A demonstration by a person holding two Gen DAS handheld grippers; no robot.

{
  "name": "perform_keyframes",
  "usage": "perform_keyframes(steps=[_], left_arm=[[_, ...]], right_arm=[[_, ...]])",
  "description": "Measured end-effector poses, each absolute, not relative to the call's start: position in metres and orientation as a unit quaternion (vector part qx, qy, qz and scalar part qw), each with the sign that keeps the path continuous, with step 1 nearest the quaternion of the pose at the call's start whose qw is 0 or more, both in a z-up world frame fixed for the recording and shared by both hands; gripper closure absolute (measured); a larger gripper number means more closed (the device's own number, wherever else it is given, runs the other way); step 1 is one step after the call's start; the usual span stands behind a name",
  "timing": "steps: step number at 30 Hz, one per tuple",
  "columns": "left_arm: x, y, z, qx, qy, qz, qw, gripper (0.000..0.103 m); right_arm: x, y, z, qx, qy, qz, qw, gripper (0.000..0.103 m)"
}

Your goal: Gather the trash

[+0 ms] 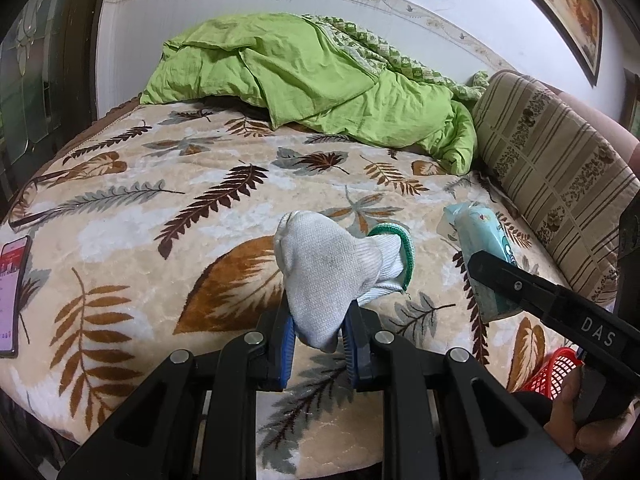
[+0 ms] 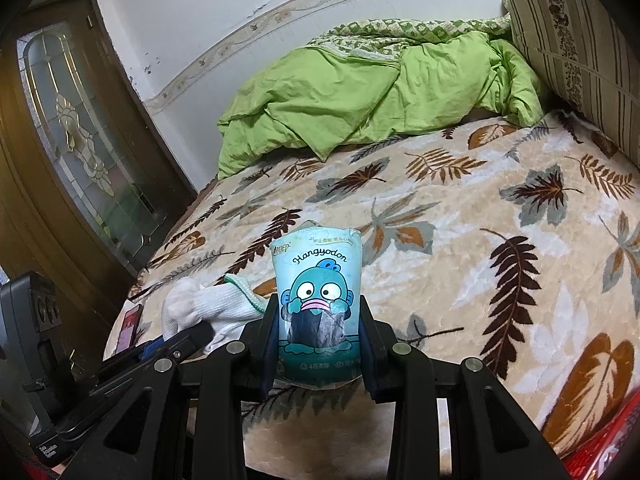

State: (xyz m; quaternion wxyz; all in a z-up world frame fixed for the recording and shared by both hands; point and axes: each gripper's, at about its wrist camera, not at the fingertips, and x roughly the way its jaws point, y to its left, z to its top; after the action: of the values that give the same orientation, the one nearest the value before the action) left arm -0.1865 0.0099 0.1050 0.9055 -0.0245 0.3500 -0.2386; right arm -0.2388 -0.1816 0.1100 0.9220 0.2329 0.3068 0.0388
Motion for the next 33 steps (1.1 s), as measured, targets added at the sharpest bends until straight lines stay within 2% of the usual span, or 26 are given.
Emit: perform_keyframes(steps=[16,26,33], left_arm=[[-0.205,-0.007,0.120,-0.009,0.336,-0.296,0.894,0.084],[-0.247,-0.086,0.138,0.032,0.339,-0.437,0.832,0.084],[-0.296,-0.159,0.134,0.071,0.365,-0.536,0.758,0.084]], right_arm=[[-0.271,-0.202,0.114,0.260,0.298,0.017,0.918,0.067],[-0.373,-0.270,0.148,0.275,0.257,-0.073,0.924,0.066],[-0.459,-0.322,0.144,0.295,0.270,-0.179,0.899,0.066]])
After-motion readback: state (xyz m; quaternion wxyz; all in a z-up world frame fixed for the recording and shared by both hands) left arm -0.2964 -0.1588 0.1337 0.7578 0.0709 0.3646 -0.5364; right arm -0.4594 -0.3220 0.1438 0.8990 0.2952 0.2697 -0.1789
